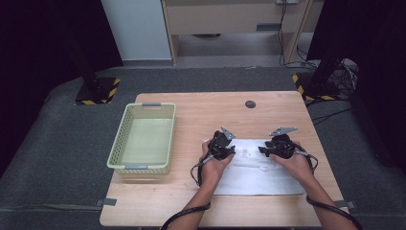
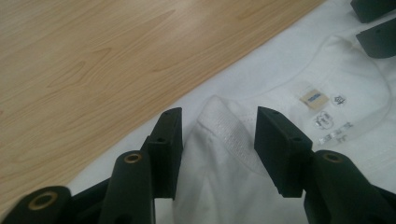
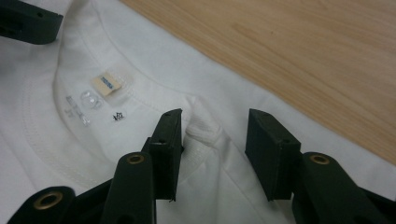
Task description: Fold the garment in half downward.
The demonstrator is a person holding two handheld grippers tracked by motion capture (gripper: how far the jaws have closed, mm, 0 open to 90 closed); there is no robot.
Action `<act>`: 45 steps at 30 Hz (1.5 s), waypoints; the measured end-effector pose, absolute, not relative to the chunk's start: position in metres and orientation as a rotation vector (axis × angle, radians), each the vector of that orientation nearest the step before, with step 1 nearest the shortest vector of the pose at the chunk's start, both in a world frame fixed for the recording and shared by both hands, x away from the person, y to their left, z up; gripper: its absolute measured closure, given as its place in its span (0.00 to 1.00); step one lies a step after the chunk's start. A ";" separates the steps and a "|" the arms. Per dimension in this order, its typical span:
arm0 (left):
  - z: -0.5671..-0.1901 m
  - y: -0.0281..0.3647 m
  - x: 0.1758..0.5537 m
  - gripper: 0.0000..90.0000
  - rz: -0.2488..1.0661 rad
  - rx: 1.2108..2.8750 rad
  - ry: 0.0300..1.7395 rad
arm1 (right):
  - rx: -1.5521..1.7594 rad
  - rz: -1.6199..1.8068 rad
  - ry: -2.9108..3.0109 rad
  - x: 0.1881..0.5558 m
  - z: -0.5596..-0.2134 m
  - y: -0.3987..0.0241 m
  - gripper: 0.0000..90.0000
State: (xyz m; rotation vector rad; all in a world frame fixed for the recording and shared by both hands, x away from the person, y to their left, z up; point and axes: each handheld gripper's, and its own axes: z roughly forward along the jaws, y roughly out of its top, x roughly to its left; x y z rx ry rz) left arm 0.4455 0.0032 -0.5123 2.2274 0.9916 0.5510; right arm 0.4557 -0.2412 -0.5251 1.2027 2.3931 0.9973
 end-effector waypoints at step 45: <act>-0.523 0.010 0.322 0.53 0.656 2.182 0.872 | 1.023 1.066 2.382 0.341 -0.506 -0.237 0.83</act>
